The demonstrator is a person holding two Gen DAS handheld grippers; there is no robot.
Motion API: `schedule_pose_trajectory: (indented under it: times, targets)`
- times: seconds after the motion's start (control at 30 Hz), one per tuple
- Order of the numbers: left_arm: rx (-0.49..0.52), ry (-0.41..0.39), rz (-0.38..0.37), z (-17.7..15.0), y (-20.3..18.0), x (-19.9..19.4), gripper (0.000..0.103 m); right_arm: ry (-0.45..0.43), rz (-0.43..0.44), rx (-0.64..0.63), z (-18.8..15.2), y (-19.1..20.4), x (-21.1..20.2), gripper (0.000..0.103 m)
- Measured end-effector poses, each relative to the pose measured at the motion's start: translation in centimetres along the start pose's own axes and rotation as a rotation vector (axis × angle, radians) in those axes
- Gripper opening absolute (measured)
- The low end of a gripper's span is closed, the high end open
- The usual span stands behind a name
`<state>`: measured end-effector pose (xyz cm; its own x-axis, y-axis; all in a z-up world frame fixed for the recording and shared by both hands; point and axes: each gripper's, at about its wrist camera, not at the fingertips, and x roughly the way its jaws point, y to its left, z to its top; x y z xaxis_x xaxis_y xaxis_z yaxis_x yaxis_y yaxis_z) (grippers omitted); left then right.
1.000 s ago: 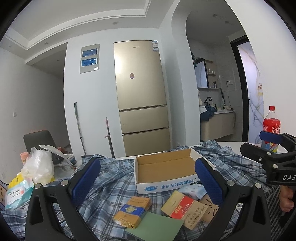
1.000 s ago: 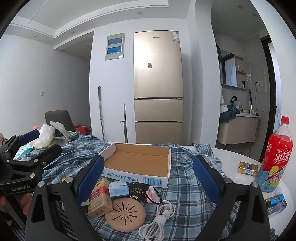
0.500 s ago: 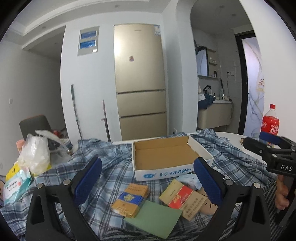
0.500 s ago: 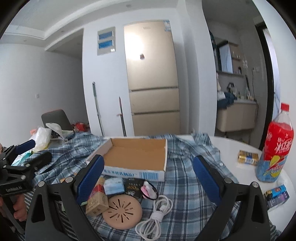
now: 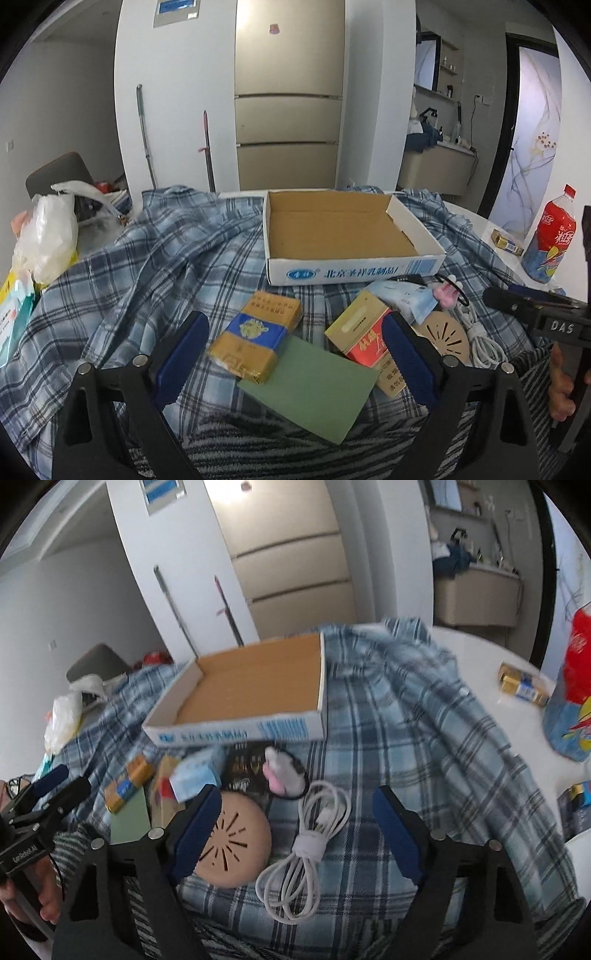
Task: Organize soft objects
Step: 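Grasp the coiled white cable with the right tool while the left tool lowers toward the gold-blue pack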
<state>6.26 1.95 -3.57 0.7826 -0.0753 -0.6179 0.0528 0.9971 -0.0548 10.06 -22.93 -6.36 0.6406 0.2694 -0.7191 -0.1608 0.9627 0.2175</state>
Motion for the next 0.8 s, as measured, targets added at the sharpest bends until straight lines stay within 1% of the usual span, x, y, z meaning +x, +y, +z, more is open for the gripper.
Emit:
schedule_pose_trajectory:
  times: [0.1,0.17,0.3,0.43,0.5,0.53,0.63,0.73,0.8]
  targets:
    - [-0.020,0.042,-0.013,-0.1,0.3,0.6,0.096,0.056,0.001,0.010,-0.3,-0.2,1.0,0.076]
    - [-0.039,0.075,-0.026,-0.2,0.6,1.2,0.096,0.098,0.004,0.025,-0.4,-0.4,1.7,0.069]
    - [-0.077,0.147,-0.041,-0.5,1.1,2.3,0.096,0.175,-0.022,0.032,-0.8,-0.7,3.0,0.056]
    - [-0.098,0.240,-0.033,-1.2,1.1,4.1,0.097,0.208,-0.048,0.022,-1.0,-0.7,3.7,0.048]
    - [-0.099,0.278,-0.047,-1.4,1.1,4.8,0.097,0.228,-0.062,0.016,-1.1,-0.6,4.0,0.040]
    - [-0.101,0.282,-0.047,-1.5,1.2,4.9,0.096,0.241,-0.064,0.012,-1.2,-0.6,4.3,0.039]
    - [-0.119,0.287,-0.042,-1.7,1.4,5.0,0.097,0.242,-0.076,-0.002,-1.3,-0.3,4.4,0.035]
    - [-0.118,0.296,-0.041,-1.7,1.3,5.1,0.097,0.239,-0.087,-0.001,-1.3,-0.3,4.3,0.028]
    - [-0.111,0.294,-0.048,-1.6,1.3,5.1,0.097,0.229,-0.079,0.003,-1.3,-0.4,4.0,0.025]
